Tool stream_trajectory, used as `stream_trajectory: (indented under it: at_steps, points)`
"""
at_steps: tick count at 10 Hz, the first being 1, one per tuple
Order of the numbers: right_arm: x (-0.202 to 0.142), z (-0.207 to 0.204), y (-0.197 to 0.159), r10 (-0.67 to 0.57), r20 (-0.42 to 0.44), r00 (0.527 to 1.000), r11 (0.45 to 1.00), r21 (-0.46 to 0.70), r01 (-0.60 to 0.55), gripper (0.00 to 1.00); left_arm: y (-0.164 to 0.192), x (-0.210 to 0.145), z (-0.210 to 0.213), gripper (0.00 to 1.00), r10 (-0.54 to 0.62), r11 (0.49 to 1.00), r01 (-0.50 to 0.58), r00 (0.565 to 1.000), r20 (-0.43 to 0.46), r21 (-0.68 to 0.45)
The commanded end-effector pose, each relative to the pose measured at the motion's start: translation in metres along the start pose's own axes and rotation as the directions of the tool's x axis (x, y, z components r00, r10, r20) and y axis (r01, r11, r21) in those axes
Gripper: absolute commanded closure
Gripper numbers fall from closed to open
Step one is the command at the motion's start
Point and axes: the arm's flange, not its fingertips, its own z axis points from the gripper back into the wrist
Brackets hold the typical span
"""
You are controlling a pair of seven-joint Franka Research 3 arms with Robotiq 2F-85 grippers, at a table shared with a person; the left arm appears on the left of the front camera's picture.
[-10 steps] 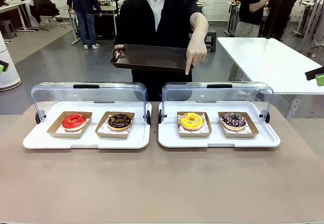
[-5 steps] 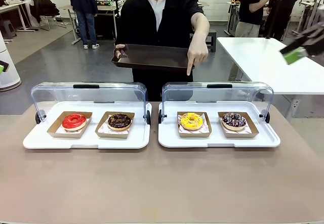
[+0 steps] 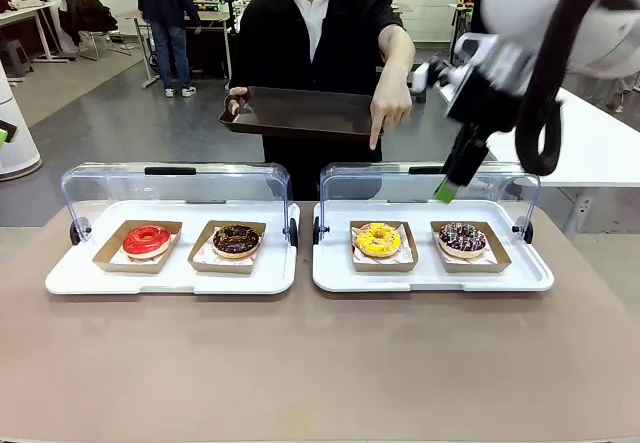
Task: Provide the desired donut to the person.
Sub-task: Pick up and lift the Paper togo box containing the Donut pointed at by the person.
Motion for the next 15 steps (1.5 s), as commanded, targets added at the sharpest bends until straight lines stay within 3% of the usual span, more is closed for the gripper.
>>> stream_trajectory:
  at_steps: [1, 4, 5, 6, 13, 15]
  points:
    - [0.006, -0.032, 0.008, 0.021, -0.059, 0.998, 1.000, -0.017, -0.022, 0.00, 0.000, 0.000, 0.000, 0.00, -0.002, 1.000, 0.002, 1.000, 0.006, -0.004]
    - [0.008, -0.056, 0.010, 0.027, -0.042, 0.999, 1.000, -0.008, -0.027, 0.00, 0.000, 0.000, 0.000, 0.00, -0.002, 1.000, 0.002, 1.000, 0.006, -0.004]
    - [0.000, -0.052, 0.012, 0.002, 0.041, 0.999, 0.999, 0.043, -0.004, 0.00, 0.000, 0.000, 0.000, 0.00, -0.002, 1.000, 0.002, 1.000, 0.006, -0.004]
    - [0.013, -0.055, 0.014, 0.055, -0.057, 0.997, 0.998, 0.014, -0.054, 0.00, 0.000, 0.000, 0.000, 0.00, -0.002, 1.000, 0.002, 1.000, 0.006, -0.004]
    - [0.013, -0.056, 0.015, 0.052, -0.039, 0.998, 0.998, 0.026, -0.051, 0.00, 0.000, 0.000, 0.000, 0.00, -0.002, 1.000, 0.002, 1.000, 0.006, -0.004]
    - [0.036, -0.076, 0.008, 0.096, -0.135, 0.986, 0.995, 0.025, -0.093, 0.00, 0.000, 0.000, 0.000, 0.00, -0.002, 1.000, 0.002, 1.000, 0.006, -0.004]
